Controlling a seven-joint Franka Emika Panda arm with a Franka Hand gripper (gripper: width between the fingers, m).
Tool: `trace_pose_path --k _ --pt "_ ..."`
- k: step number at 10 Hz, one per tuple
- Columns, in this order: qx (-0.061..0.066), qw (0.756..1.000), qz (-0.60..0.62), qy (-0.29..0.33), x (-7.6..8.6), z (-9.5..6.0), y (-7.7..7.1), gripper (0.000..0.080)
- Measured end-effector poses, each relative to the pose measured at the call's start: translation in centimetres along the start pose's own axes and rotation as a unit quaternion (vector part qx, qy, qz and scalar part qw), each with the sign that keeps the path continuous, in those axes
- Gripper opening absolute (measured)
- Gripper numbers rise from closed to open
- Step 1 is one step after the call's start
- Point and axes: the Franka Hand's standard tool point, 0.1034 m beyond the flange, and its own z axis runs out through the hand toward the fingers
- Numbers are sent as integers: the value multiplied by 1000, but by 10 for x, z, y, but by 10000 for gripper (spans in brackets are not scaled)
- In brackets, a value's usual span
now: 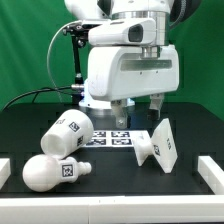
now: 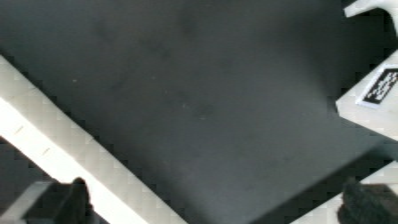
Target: Assemble lamp
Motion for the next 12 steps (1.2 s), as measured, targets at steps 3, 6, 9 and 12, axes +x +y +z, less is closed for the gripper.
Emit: trace_pose_path --k 3,6,9,12 --pt "-1 1000 0 1 0 0 0 699" --pt "-1 1000 -14 -1 -2 -3 -5 699" --pt "-1 997 -72 7 -11 -17 -44 699" --pt "-3 997 -80 9 -15 -15 -49 699"
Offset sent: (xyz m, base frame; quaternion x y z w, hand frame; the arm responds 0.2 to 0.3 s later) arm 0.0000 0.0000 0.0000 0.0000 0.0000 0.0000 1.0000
